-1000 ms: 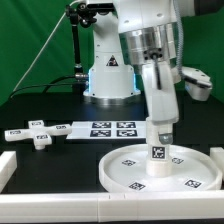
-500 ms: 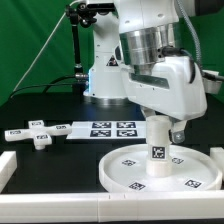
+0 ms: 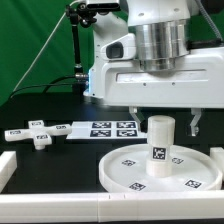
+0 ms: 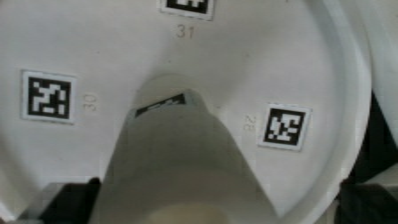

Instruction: Assemble round table

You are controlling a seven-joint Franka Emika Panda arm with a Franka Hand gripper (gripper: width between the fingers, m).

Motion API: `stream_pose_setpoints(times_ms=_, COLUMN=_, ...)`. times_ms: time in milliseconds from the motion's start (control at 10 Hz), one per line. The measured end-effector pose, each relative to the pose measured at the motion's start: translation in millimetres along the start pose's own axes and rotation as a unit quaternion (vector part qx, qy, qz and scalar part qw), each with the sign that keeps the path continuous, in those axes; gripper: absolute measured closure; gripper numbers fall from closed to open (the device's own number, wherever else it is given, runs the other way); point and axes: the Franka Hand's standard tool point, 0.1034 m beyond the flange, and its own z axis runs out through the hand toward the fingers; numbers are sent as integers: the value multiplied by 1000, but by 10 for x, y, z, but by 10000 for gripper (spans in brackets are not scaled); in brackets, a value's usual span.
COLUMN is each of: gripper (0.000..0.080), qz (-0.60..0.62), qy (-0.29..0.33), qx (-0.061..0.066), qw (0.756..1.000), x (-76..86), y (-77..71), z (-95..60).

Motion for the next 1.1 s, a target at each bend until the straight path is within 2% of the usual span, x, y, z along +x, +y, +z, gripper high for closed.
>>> stream_pose_setpoints(times_ms=500, gripper=151, qz=-189, qy=-1, qx=-1, qw=982, x=12, y=38, z=6)
stream_pose_setpoints(times_ms=700, gripper=151, qz=-309, qy=2, qx=-9, qw=951, x=12, y=38, z=15)
stream_pose_setpoints(times_ms=800, gripper=151, qz=-375, qy=1, qx=-16, qw=927, x=-3, y=10, z=15)
stream_pose_setpoints(times_ms=1000, gripper=151, qz=-444, qy=1, qx=-25, qw=896, x=-32, y=-43, z=15)
stream_pose_setpoints(times_ms=1100, gripper=151, qz=-467, qy=0, qx=-26, qw=884, x=-20, y=-23, z=15)
